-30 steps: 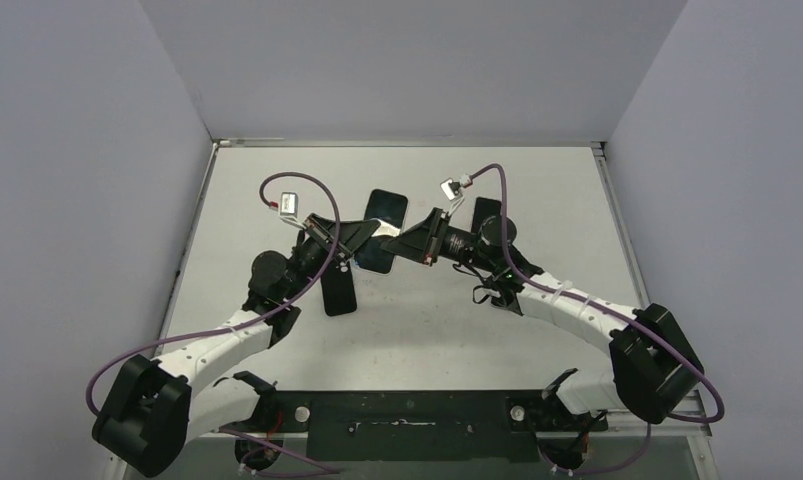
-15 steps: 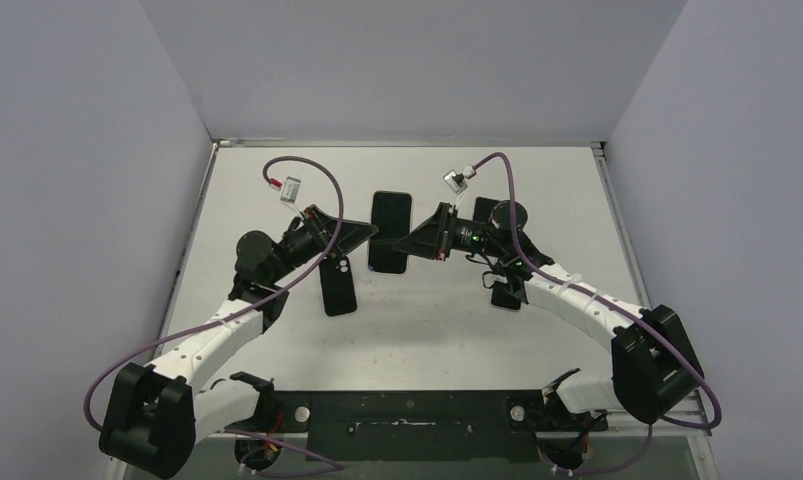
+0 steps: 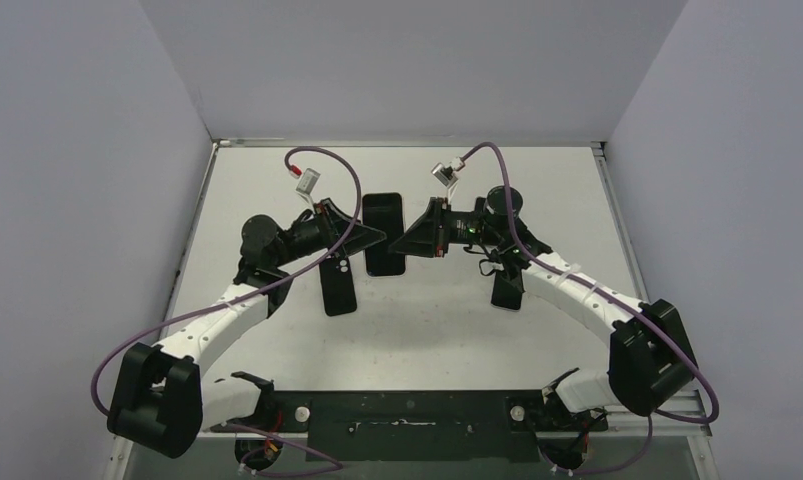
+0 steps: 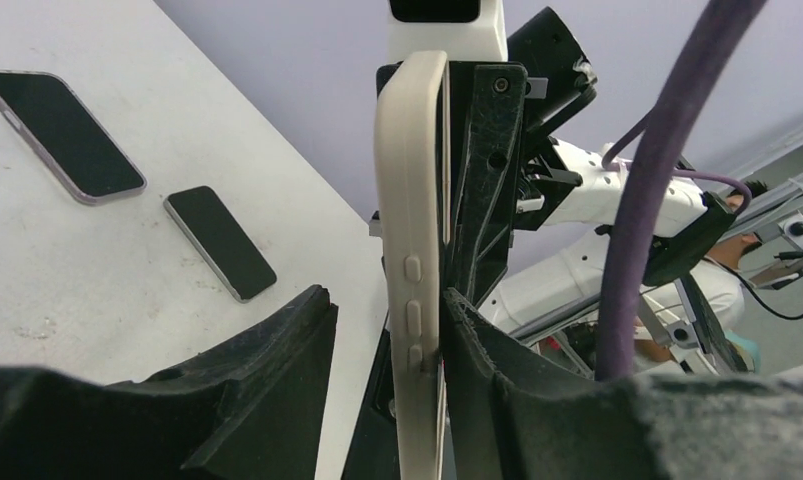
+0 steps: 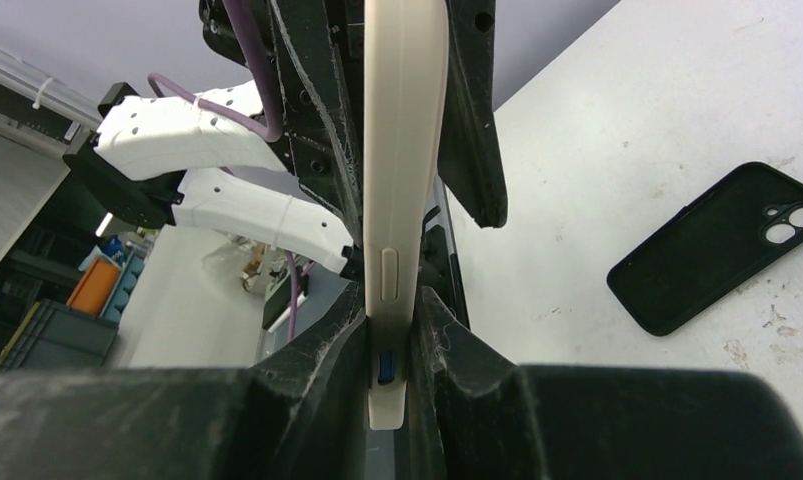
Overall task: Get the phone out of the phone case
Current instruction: Adjust the phone, then remove the phone case from the phone.
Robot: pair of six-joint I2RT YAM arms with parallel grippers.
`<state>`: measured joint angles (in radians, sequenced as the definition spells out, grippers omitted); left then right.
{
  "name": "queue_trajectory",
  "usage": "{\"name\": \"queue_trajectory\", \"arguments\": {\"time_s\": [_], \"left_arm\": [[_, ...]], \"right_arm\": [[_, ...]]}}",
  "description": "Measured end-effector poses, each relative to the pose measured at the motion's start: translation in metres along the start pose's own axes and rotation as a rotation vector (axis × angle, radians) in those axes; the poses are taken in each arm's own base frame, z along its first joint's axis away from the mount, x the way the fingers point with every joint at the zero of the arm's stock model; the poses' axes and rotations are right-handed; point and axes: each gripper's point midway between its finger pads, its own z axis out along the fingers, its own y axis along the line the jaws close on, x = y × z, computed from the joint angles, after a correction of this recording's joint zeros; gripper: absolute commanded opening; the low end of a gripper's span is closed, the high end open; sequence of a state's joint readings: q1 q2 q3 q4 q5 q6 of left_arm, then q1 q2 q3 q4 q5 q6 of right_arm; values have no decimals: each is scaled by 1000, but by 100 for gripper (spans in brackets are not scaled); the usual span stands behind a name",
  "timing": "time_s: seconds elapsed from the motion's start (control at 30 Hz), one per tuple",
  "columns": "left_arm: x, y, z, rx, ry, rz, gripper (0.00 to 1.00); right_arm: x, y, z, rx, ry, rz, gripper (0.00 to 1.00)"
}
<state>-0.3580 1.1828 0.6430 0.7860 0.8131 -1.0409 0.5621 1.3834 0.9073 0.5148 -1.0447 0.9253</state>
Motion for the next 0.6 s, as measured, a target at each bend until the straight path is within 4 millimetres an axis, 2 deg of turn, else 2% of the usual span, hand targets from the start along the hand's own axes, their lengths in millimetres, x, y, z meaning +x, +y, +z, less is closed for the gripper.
{"name": "queue_trajectory", "arguments": {"time_s": [0.13, 0.23, 0.27, 0.4, 0.5, 0.6], "left_arm": [[4, -4, 2, 32, 35, -15, 22], [6, -8, 1, 53, 58, -19, 3], [6, -9, 1, 58, 64, -23, 0], [5, -13, 1, 71, 66, -15, 0], [2, -11, 1, 59, 48, -18, 0], [-5, -6, 1, 13, -11, -34, 0]], "right_arm": [[4, -1, 2, -7, 37, -17, 0], [6, -5, 3, -3, 58, -24, 0], [7, -5, 2, -3, 63, -29, 2], [6, -5, 3, -3, 74, -48, 22], [4, -7, 3, 9, 66, -61, 41], [0, -12, 3, 46, 42, -76, 54]]}}
